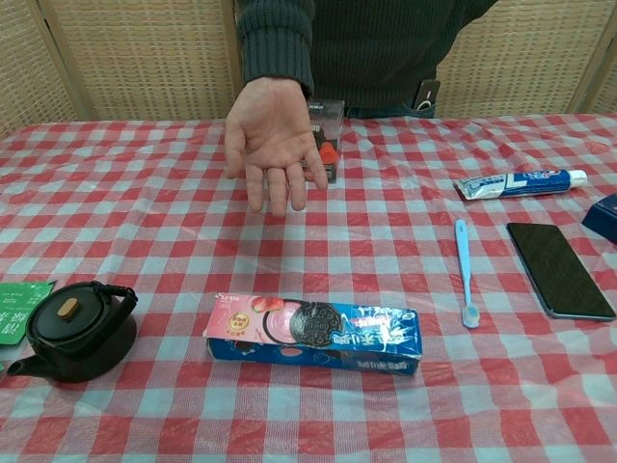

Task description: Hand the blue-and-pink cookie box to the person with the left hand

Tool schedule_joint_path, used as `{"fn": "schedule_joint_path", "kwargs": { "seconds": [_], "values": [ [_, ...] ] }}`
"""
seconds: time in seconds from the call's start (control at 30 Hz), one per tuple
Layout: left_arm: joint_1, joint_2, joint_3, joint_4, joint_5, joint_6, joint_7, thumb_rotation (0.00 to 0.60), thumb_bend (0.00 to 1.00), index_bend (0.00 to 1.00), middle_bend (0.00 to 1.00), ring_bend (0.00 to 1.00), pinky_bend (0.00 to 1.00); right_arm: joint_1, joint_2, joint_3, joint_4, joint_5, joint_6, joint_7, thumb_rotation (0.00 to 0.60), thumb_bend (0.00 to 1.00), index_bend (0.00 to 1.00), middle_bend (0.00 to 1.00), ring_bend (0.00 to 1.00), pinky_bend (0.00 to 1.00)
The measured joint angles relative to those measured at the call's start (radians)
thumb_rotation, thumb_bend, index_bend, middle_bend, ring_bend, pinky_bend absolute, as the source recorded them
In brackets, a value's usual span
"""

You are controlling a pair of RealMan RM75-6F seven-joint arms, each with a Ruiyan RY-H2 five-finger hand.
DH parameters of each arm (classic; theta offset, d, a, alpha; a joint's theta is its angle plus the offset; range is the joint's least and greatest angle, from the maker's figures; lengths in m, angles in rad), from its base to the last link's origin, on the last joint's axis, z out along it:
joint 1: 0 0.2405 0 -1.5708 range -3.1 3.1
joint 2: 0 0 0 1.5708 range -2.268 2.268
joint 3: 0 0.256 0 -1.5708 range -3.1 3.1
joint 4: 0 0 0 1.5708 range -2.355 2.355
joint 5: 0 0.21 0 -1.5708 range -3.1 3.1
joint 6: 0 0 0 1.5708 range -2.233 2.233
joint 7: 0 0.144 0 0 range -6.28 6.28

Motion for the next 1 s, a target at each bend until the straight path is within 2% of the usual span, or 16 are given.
{"fn": "schedule_joint_path", "kwargs": {
  "seconds": [0.27, 0.37, 0.53, 0.73, 0.9, 1.0],
  "values": [
    [-0.006, -0.004, 0.003, -0.001, 0.011, -0.008, 0.011, 0.600, 0.00, 0.00, 0.00, 0.00, 0.00, -0.001, 0.002, -0.001, -0.002, 0.000, -0.001, 0.003, 0.600, 0.00, 0.01, 0.00, 0.00, 0.00],
    [-0.017, -0.007, 0.011, -0.002, 0.044, -0.018, 0.013, 0.600, 0.00, 0.00, 0.00, 0.00, 0.00, -0.001, 0.003, -0.001, -0.003, -0.001, 0.000, 0.003, 0.600, 0.00, 0.01, 0.00, 0.00, 0.00],
    [-0.070, -0.015, 0.042, 0.000, 0.158, -0.083, 0.006, 0.600, 0.00, 0.00, 0.00, 0.00, 0.00, 0.002, 0.001, 0.002, -0.003, 0.008, -0.006, -0.005, 0.600, 0.00, 0.01, 0.00, 0.00, 0.00],
    [-0.189, -0.024, 0.072, -0.016, 0.262, -0.256, -0.001, 0.600, 0.00, 0.00, 0.00, 0.00, 0.00, 0.008, -0.010, 0.006, 0.000, 0.030, -0.021, -0.032, 0.600, 0.00, 0.01, 0.00, 0.00, 0.00],
    [-0.299, -0.049, 0.071, -0.058, 0.278, -0.435, 0.026, 0.600, 0.00, 0.00, 0.00, 0.00, 0.00, 0.013, -0.019, 0.012, 0.006, 0.049, -0.032, -0.054, 0.600, 0.00, 0.01, 0.00, 0.00, 0.00],
    [-0.354, -0.079, 0.056, -0.086, 0.251, -0.539, 0.064, 0.600, 0.00, 0.00, 0.00, 0.00, 0.00, 0.019, -0.027, 0.014, 0.011, 0.059, -0.041, -0.071, 0.600, 0.00, 0.01, 0.00, 0.00, 0.00]
  ]
}}
